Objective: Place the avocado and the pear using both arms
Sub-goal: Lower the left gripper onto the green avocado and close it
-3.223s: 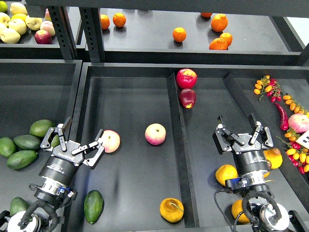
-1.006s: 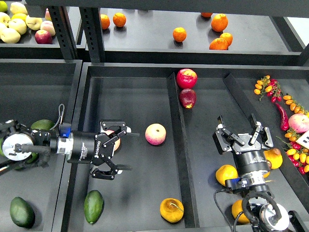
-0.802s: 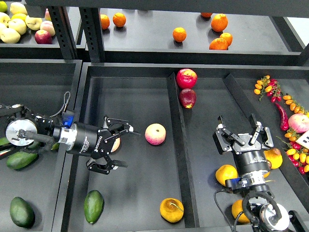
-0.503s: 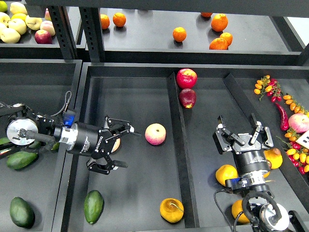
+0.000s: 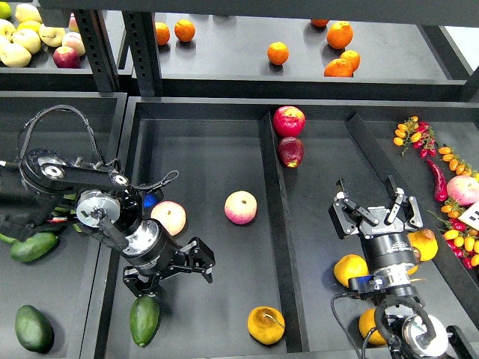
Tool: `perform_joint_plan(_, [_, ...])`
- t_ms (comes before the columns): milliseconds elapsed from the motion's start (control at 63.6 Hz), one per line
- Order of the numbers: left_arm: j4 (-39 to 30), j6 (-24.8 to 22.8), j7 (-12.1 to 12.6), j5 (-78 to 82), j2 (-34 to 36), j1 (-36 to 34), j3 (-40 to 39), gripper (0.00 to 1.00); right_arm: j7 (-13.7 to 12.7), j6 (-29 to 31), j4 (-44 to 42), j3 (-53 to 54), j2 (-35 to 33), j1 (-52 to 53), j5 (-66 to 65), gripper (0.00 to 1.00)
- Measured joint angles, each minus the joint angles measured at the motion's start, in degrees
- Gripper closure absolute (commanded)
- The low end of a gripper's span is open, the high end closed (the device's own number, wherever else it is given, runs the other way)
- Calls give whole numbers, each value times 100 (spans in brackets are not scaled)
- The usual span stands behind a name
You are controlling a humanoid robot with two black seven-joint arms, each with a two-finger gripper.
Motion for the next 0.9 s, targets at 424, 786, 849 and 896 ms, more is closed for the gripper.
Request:
perform_joint_plan(424, [224, 352, -1, 39, -522, 48, 741, 1, 0, 2, 0, -15, 0, 0, 0, 0])
perform_joint_plan(786, [534, 380, -1, 89, -520, 264, 858, 1, 0, 4, 8, -19, 0, 0, 1, 0])
perform_joint_plan(849, [622, 382, 0, 192, -521, 307, 913, 1, 1, 4, 8, -19, 0, 0, 2, 0])
perform_joint_plan(896, [655, 381, -2, 221, -524, 331, 923, 1, 0, 12, 8, -20, 0, 0, 2, 0])
